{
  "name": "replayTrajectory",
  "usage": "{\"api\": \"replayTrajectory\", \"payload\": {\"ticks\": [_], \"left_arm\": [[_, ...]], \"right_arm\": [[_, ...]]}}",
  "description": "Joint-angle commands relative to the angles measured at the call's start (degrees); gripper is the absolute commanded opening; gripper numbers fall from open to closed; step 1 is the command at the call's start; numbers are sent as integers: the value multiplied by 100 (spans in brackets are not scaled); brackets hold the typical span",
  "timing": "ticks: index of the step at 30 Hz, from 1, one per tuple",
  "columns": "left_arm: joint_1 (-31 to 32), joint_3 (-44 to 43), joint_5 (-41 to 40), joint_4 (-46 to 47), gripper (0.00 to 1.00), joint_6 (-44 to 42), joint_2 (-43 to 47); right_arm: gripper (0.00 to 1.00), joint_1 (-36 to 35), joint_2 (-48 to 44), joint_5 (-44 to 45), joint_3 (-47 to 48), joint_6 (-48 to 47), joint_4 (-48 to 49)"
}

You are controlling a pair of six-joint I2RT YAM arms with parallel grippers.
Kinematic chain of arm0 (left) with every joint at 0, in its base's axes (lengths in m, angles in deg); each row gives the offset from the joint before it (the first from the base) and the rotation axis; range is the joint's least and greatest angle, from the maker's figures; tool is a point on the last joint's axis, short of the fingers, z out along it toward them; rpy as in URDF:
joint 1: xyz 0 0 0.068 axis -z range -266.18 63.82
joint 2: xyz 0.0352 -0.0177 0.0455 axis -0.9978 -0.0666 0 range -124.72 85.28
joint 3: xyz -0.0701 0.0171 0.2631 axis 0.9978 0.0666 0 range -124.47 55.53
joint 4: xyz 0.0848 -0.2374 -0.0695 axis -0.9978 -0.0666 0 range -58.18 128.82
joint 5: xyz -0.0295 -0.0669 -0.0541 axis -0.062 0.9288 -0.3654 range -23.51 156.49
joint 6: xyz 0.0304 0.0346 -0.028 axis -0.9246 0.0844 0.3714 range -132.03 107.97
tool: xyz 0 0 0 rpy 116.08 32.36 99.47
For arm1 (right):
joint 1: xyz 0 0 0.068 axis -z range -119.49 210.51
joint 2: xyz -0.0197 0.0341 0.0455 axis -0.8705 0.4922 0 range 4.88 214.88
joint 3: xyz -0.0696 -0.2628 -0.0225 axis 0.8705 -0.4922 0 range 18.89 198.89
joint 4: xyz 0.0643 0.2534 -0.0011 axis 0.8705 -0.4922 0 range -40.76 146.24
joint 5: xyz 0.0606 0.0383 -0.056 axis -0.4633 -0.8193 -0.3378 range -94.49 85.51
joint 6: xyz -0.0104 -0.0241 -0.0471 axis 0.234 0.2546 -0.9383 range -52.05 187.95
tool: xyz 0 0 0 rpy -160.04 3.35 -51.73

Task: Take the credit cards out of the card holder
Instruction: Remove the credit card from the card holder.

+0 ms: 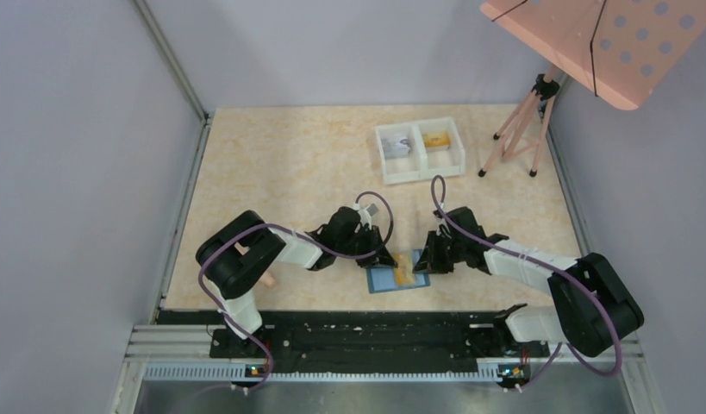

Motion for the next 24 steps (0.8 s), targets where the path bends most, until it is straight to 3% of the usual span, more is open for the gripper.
{"api": "replayTrajectory", "payload": {"ticks": [1, 5, 24], "left_arm": [[43, 3, 185, 315, 14, 88, 105], [43, -2, 205, 320, 0, 156, 122], [-157, 399, 50, -284, 0, 187, 758]], "right_arm": [[6, -86, 85, 218, -121, -18, -19], [6, -90, 127, 222, -100, -23, -21], [6, -94, 170, 534, 37, -1, -209]]}}
